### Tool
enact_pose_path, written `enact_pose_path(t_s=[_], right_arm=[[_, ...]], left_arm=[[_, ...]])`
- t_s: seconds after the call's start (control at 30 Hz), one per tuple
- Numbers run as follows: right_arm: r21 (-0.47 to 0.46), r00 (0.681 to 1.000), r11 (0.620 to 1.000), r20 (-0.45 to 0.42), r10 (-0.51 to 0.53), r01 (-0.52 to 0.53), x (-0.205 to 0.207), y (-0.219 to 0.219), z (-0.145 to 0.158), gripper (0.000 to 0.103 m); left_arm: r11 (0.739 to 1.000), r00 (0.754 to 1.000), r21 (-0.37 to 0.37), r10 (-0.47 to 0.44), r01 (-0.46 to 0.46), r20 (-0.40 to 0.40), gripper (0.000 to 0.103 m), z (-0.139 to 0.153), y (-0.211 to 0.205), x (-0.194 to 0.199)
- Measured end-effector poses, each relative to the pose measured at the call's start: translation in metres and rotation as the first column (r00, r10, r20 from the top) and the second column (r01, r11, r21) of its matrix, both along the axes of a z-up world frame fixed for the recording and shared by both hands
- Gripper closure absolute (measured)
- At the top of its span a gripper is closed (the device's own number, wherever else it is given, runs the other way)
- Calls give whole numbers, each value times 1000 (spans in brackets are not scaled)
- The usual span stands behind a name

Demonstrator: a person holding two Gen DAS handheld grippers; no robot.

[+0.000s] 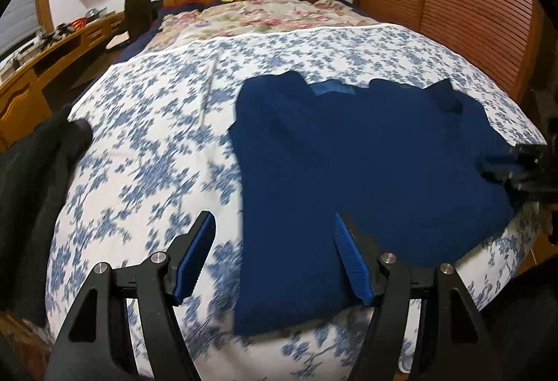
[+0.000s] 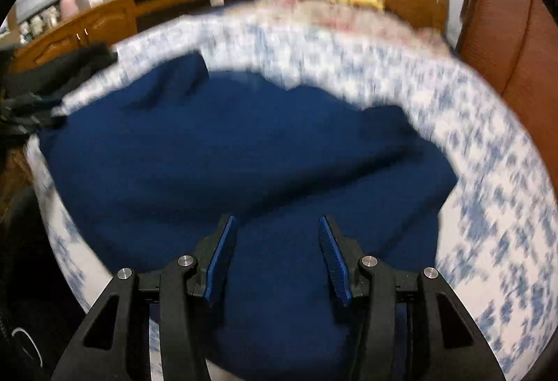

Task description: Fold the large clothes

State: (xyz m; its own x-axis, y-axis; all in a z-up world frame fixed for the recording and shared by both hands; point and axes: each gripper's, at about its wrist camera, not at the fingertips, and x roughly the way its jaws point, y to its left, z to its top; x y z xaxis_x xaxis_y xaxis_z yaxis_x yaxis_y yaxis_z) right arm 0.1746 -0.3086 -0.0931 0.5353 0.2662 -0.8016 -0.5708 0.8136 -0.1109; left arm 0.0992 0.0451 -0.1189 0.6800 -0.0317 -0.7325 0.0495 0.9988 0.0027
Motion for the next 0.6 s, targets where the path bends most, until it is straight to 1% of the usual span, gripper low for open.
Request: enact_pose_path(t_s=[0.07,0.27,0.37,0.43,0.53,0.6], right_arm=[[-7,1000,1000,13,12,-12,1,0,-7,52],[-13,1000,1000,23,9,-9,3,-2,-7,51],[-20,1000,1000,28,11,-11,4,-1,-8,51],[-31,999,999,37,13,-12,-6,6,-5,51],[-30,999,999,39,14,-13,-6,7,-5,51],[-24,999,1000,37,15,-14,-5,6,-5,51]], left_arm=[[1000,1000,-12,18,-18,-4,33,-1,7,-6],[998,998,-32,48,-49,-44,33,-16,19,-18],[995,996,-72,60,-64,-64,32,-24,26,-19],[994,995,-86,67,-73,-68,29,-27,29,-20],[993,994,-90,69,-76,-82,29,-33,27,-20],[993,994,-84,74,-80,-75,29,-35,25,-21]])
